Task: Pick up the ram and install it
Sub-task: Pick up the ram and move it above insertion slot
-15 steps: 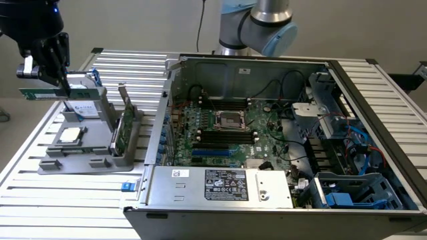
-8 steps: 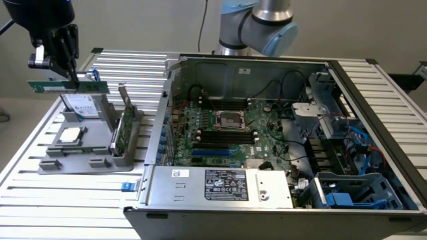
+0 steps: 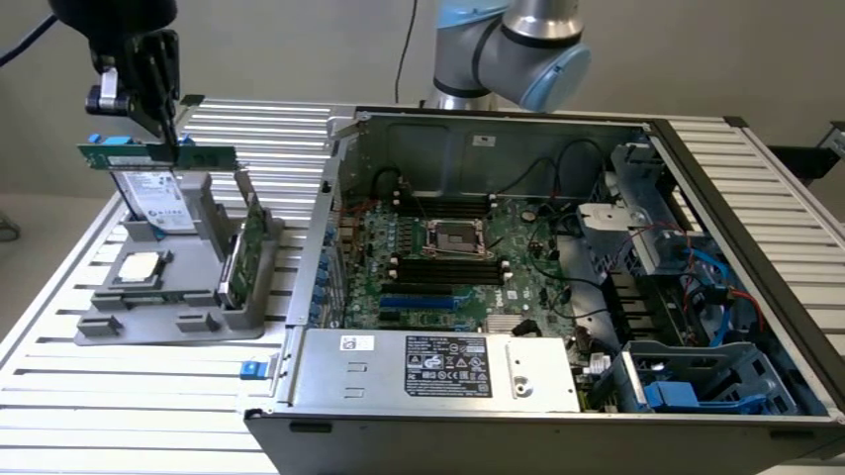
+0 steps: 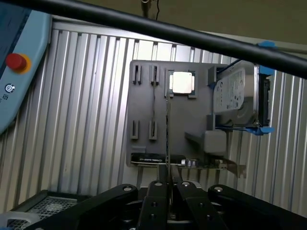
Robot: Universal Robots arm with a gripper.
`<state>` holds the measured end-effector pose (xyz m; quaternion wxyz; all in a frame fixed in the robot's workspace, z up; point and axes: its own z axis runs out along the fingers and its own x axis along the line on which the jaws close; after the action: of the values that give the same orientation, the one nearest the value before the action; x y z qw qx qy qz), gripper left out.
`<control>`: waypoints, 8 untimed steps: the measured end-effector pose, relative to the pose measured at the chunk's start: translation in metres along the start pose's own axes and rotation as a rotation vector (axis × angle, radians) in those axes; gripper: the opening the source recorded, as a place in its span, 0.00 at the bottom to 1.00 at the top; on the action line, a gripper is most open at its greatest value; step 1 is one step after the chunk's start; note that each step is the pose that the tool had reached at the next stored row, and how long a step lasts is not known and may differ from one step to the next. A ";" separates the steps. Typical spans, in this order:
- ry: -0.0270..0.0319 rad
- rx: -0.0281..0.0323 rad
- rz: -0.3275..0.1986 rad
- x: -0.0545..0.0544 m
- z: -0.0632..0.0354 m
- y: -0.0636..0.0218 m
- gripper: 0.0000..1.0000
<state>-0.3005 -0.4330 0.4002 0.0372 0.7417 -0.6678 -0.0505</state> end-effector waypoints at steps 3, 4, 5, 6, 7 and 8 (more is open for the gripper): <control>-0.0002 -0.0022 0.000 0.000 -0.0055 -0.0107 0.14; -0.0003 -0.0030 0.000 0.000 -0.0073 -0.0140 0.14; -0.0004 -0.0037 0.000 0.000 -0.0090 -0.0174 0.14; -0.0005 -0.0044 0.000 0.000 -0.0108 -0.0212 0.14; -0.0007 -0.0053 0.000 0.000 -0.0123 -0.0246 0.14; -0.0007 -0.0063 0.000 0.000 -0.0137 -0.0280 0.14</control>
<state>-0.2712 -0.4303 0.4104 0.0393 0.7416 -0.6676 -0.0528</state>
